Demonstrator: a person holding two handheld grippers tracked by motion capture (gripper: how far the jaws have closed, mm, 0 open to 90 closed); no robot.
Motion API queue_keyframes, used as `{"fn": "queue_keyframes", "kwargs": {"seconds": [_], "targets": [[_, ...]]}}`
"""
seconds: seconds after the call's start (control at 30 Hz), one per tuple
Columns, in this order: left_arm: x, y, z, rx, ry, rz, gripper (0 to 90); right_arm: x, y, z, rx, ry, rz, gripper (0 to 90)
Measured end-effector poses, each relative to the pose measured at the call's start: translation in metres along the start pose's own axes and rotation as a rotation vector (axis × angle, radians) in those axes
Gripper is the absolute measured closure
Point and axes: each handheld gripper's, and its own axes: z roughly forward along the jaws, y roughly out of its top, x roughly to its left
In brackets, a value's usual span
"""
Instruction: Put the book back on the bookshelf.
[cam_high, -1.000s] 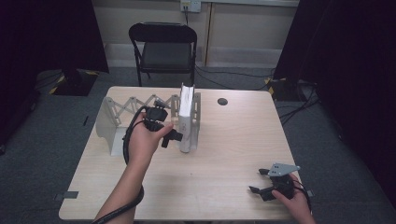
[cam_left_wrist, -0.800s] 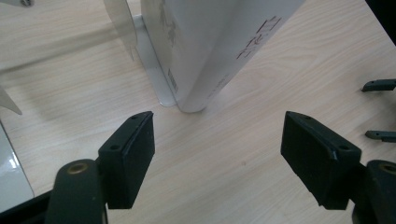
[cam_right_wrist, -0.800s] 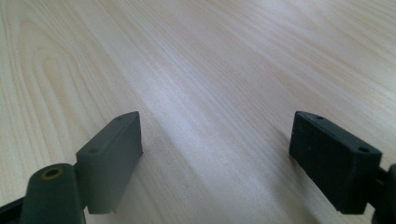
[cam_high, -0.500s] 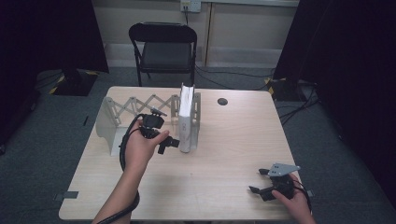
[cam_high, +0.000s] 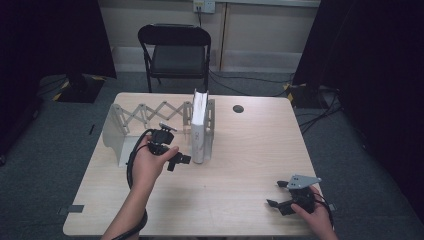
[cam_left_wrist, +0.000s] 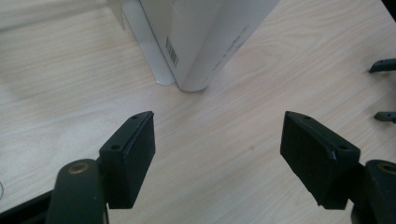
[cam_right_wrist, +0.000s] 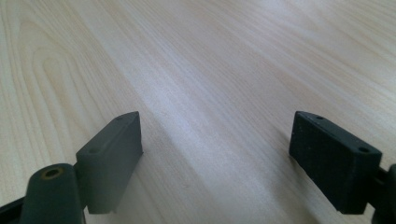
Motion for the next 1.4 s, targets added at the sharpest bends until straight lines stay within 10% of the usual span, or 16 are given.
{"fn": "queue_keyframes", "kwargs": {"seconds": [1.4], "targets": [[0.042, -0.055, 0.030, 0.033, -0.018, 0.030, 26.2, 0.000, 0.000, 0.000, 0.002, 0.001, 0.001, 16.7]]}}
